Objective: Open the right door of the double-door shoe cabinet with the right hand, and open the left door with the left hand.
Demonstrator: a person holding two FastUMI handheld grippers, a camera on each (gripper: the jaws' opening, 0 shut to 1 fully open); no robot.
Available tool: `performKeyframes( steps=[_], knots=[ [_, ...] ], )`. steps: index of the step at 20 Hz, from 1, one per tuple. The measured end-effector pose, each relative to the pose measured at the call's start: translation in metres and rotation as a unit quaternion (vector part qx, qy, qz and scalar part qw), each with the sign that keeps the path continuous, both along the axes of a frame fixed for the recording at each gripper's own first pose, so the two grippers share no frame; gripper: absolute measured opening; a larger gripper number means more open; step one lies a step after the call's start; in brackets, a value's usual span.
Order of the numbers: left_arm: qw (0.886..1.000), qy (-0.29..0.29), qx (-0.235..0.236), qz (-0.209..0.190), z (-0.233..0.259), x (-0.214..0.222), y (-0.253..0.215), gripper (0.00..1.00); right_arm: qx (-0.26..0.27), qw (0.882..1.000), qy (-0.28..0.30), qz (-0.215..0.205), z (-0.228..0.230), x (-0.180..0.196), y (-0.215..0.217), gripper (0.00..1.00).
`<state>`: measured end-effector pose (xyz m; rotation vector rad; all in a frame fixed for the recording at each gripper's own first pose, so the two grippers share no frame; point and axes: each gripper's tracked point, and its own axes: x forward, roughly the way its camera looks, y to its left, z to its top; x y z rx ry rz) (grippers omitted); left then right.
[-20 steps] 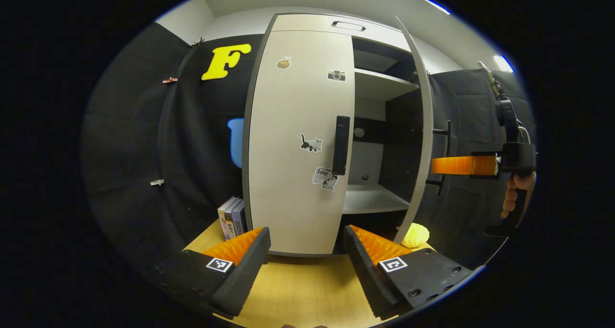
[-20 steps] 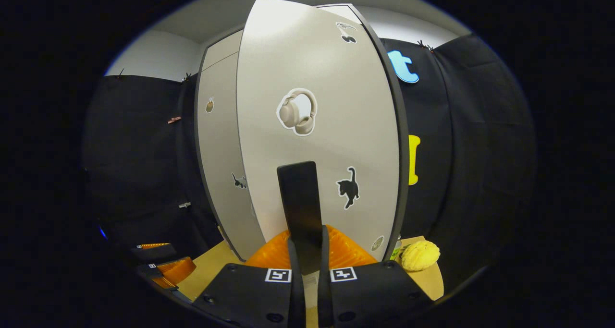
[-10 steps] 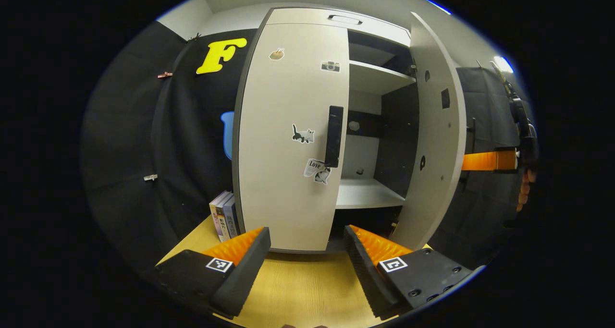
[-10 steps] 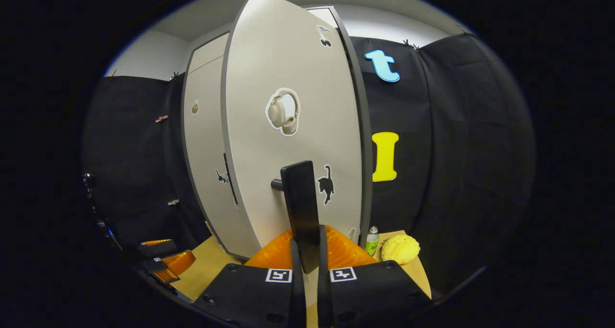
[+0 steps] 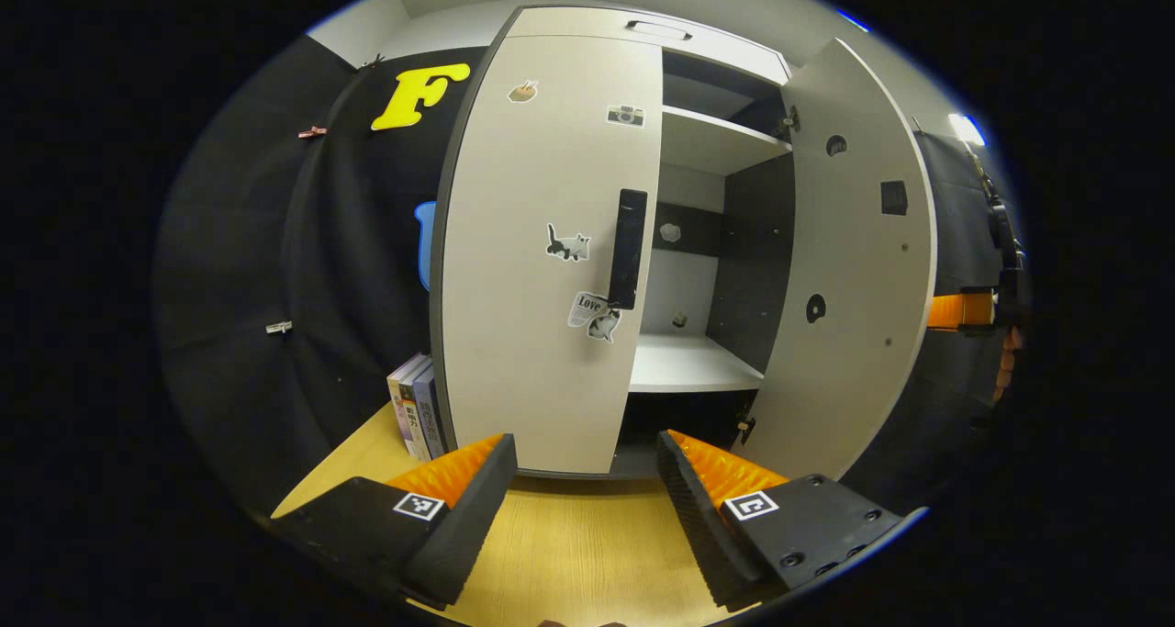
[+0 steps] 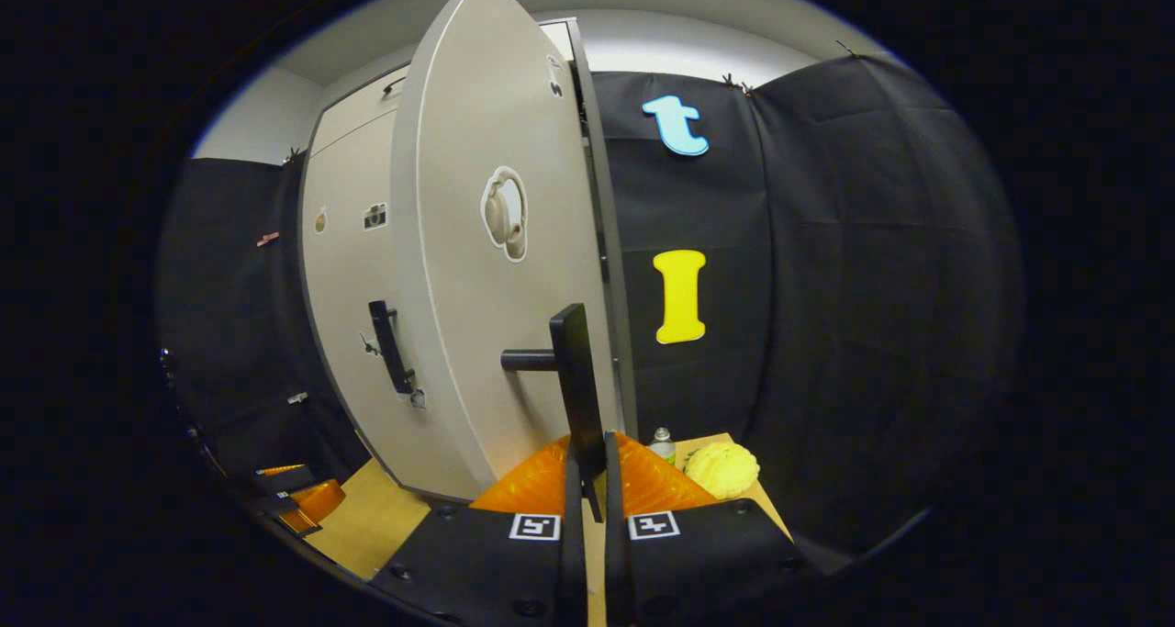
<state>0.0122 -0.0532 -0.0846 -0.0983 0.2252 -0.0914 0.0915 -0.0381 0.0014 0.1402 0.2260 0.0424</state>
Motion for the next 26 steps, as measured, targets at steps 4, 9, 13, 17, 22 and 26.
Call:
performKeyframes(
  steps=[4,9,13,17,22,26],
  knots=[
    [1.0,-0.004,0.001,-0.008,0.003,0.004,-0.007,0.95,0.014,1.0,0.0,-0.009,0.0,0.001,-0.014,0.06],
    [1.0,-0.01,0.01,-0.019,0.009,0.004,-0.015,0.95,0.005,1.0,-0.005,-0.014,-0.001,0.002,-0.018,0.07],
    [0.999,-0.015,0.02,-0.026,0.014,0.006,-0.015,0.95,0.002,1.0,0.003,-0.028,-0.007,-0.009,-0.024,0.07],
    [0.999,-0.019,0.022,-0.042,0.018,0.01,-0.019,0.95,0.012,0.999,0.018,-0.045,-0.02,-0.03,-0.028,0.07],
    [0.997,-0.046,0.043,-0.05,0.037,0.027,-0.016,0.95,0.002,0.997,0.025,-0.076,-0.036,-0.063,-0.039,0.17],
    [0.994,-0.079,0.05,-0.051,0.064,0.049,-0.013,0.95,-0.027,0.994,0.012,-0.106,-0.043,-0.086,-0.047,0.49]
  ],
)
